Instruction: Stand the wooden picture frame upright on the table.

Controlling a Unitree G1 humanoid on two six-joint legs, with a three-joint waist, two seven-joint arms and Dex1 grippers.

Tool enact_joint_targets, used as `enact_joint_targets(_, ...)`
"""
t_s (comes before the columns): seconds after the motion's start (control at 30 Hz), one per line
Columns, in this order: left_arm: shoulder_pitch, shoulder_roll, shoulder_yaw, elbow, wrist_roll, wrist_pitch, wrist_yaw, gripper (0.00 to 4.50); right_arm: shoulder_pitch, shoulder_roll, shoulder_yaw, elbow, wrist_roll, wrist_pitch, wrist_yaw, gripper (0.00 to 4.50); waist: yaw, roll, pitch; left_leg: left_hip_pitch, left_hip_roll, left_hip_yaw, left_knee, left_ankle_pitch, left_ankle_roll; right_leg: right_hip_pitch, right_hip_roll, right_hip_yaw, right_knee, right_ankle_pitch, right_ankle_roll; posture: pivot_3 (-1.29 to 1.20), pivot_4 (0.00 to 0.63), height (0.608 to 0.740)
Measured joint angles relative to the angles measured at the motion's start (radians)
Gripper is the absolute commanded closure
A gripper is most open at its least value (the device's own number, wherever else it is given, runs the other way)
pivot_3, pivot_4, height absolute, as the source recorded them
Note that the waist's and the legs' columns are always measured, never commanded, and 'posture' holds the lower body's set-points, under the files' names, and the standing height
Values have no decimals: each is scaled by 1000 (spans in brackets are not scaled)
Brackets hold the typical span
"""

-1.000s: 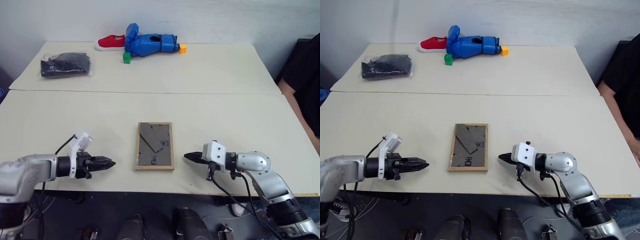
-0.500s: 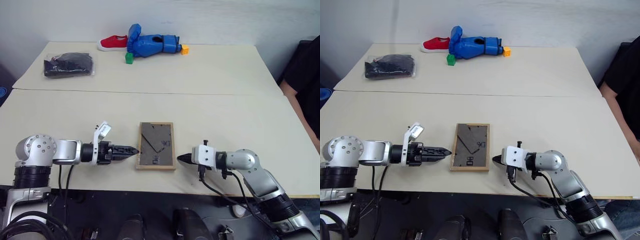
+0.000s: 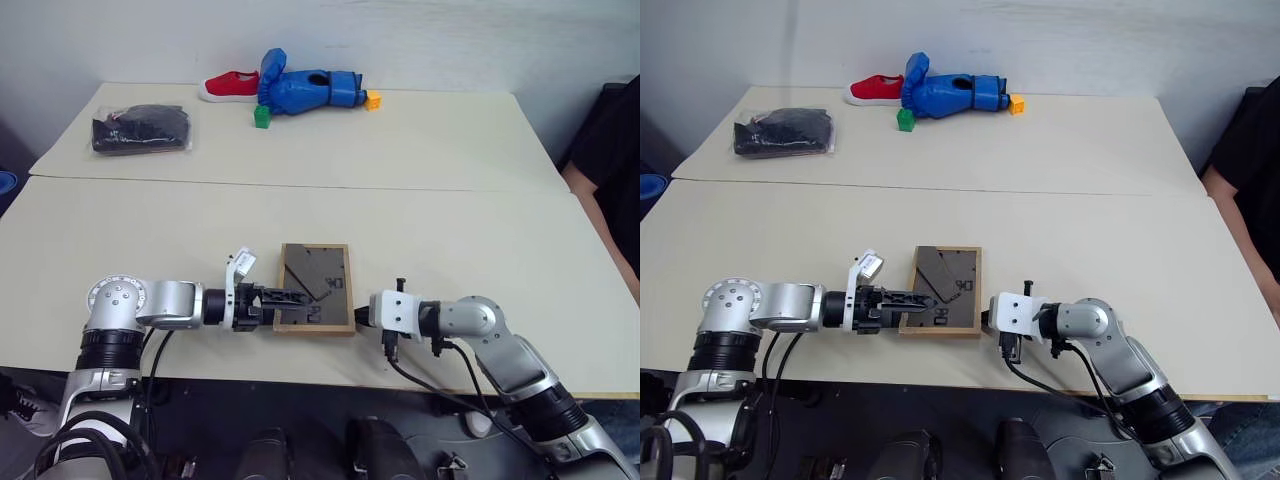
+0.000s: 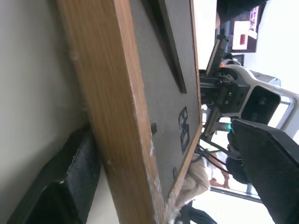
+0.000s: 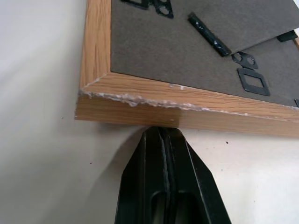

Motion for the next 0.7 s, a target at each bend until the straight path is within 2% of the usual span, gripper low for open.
enact_joint_targets(0.13,53,5,-47,-7,-170,-107,130,2318,-3,0,5,0,-8,0,-3,4500,-2,0,0,0,1,0,1,0,-1,0,1,0,0,0,0,0,150,740)
enact_joint_targets(0.27,70,-3,-38,-53,-223,-168,178,3247,1,-5,-1,0,-7,1,-1,4500,0,0,0,0,1,0,2,0,-1,2,1,-1,0,0,0,0,150,740)
enact_joint_targets(0.4,110,-21,-27,-97,-225,-194,169,3234,40,-35,-33,-15,35,-10,14,4500,5,-1,0,-1,0,-1,2,0,-1,1,1,-2,-2,0,0,0,150,740)
enact_joint_targets(0.47,131,0,-25,-140,-203,-200,137,3234,81,-60,-79,-25,97,-12,44,4140,3,-1,0,-1,0,-1,2,0,-1,1,1,-2,-2,0,0,0,150,740)
enact_joint_targets(0.57,179,95,-3,-280,-30,-218,-47,3234,144,-86,-232,-29,293,49,98,3356,-2,0,2,-2,1,0,1,0,-1,1,2,-1,-3,0,0,0,150,740)
enact_joint_targets(0.67,221,162,-21,-441,324,-436,-401,3234,78,-88,-327,-75,492,184,122,2278,-21,2,3,0,1,2,0,1,-3,1,3,0,-1,-1,-1,0,150,740)
enact_joint_targets(0.7,228,170,-31,-457,409,-504,-484,3234,53,-87,-341,-91,539,228,122,2074,-23,2,3,0,1,2,-1,1,-3,1,4,0,-1,-1,-2,0,150,740)
